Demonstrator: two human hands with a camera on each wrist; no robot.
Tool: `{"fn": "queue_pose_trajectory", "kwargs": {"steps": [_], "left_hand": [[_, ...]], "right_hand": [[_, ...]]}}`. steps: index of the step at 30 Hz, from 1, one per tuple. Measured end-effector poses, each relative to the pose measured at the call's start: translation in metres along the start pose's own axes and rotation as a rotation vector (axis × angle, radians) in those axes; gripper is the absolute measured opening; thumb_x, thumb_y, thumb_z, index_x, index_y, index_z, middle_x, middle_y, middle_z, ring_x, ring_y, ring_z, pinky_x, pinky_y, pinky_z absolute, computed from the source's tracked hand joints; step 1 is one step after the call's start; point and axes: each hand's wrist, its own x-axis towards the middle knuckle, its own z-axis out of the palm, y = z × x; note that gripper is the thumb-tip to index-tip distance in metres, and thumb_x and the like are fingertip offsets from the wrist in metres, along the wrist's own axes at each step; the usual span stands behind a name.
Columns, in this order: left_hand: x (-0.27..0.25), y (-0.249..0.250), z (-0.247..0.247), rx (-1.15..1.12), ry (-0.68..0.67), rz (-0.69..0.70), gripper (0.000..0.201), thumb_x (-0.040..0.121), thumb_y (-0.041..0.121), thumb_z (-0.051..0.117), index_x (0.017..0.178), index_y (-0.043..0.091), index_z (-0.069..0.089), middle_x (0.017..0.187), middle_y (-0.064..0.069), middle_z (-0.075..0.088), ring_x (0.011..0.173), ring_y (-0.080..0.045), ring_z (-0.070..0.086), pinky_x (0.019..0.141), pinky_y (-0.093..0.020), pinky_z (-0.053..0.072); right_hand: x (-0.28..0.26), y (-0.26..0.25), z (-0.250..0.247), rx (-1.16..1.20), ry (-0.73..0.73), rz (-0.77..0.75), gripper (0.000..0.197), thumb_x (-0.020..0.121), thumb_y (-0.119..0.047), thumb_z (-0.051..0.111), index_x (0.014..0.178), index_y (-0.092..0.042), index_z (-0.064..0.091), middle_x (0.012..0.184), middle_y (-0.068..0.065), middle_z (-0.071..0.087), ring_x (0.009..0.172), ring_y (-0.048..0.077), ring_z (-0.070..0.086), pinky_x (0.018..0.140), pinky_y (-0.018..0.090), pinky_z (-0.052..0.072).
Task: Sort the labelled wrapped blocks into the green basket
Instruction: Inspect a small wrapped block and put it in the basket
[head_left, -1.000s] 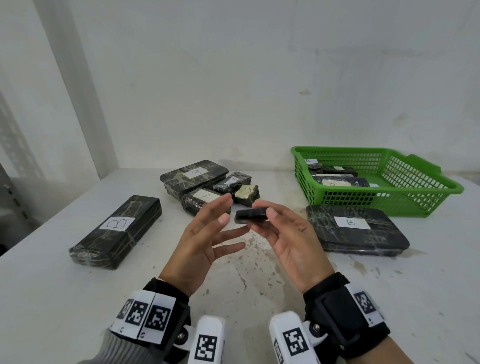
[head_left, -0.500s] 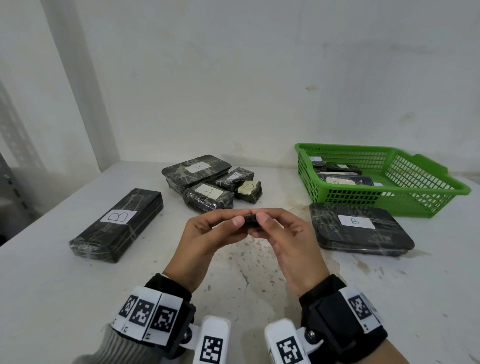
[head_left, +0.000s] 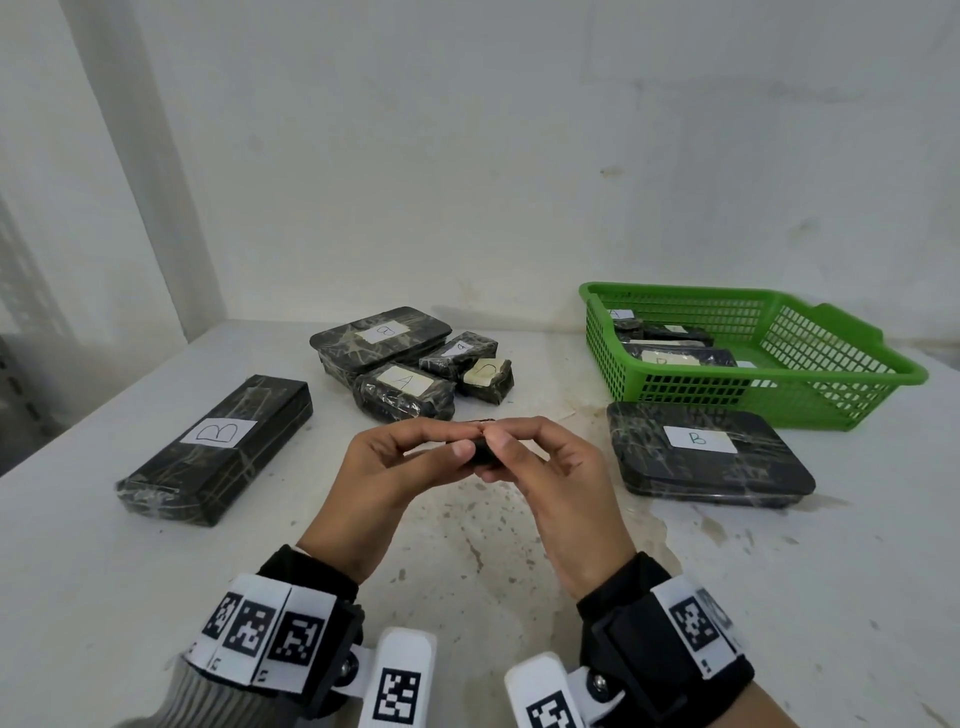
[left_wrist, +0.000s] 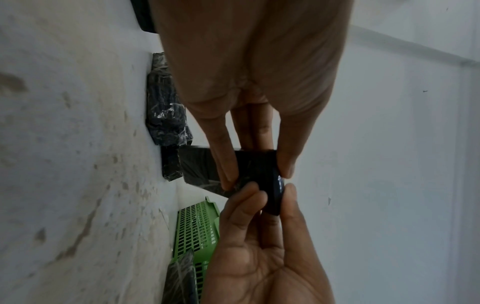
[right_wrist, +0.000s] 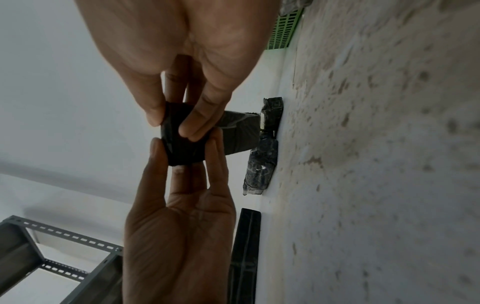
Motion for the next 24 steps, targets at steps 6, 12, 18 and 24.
{"fn": "queue_pose_trajectory", "kwargs": {"steps": [6, 12, 18, 24], "left_hand": [[-0.0007, 0.0009, 0.002, -0.034, -0.004, 0.023, 0.048, 0.067, 0.04, 0.082, 0.101, 0.006, 0.077, 0.105, -0.022, 0.073, 0.097, -0.033, 0.071, 0.087, -0.036, 0.057], [0.0002, 0.0014, 0.0014, -0.045, -0.009, 0.007, 0.038, 0.071, 0.027, 0.073, 0.102, 0.004, 0.076, 0.105, -0.022, 0.072, 0.099, -0.033, 0.071, 0.087, -0.034, 0.057], [0.0013, 0.003, 0.002, -0.102, 0.019, -0.01, 0.054, 0.073, 0.025, 0.073, 0.121, 0.005, 0.063, 0.119, -0.018, 0.068, 0.107, -0.033, 0.067, 0.087, -0.034, 0.056], [0.0048, 0.0064, -0.0008, -0.238, 0.142, -0.155, 0.066, 0.079, 0.027, 0.069, 0.138, 0.01, 0.044, 0.103, -0.009, 0.075, 0.088, -0.023, 0.072, 0.071, -0.024, 0.058]], "right_hand": [[-0.0003, -0.0036, 0.0008, 0.054, -0.013, -0.029, 0.029, 0.075, -0.018, 0.073, 0.096, 0.001, 0.071, 0.09, 0.014, 0.073, 0.073, 0.019, 0.068, 0.07, 0.022, 0.054], [-0.0005, -0.0047, 0.0009, 0.055, -0.004, -0.003, 0.028, 0.075, -0.021, 0.072, 0.094, -0.001, 0.072, 0.089, 0.012, 0.073, 0.075, 0.02, 0.069, 0.07, 0.024, 0.054], [-0.0006, -0.0072, 0.0025, 0.081, 0.0, -0.038, 0.017, 0.083, -0.01, 0.069, 0.095, 0.002, 0.071, 0.101, 0.015, 0.071, 0.081, 0.023, 0.068, 0.07, 0.024, 0.054], [-0.0028, -0.0084, 0.0034, 0.094, -0.135, 0.027, 0.016, 0.076, -0.006, 0.066, 0.093, -0.007, 0.067, 0.105, 0.009, 0.071, 0.087, 0.023, 0.072, 0.071, 0.028, 0.056]]}}
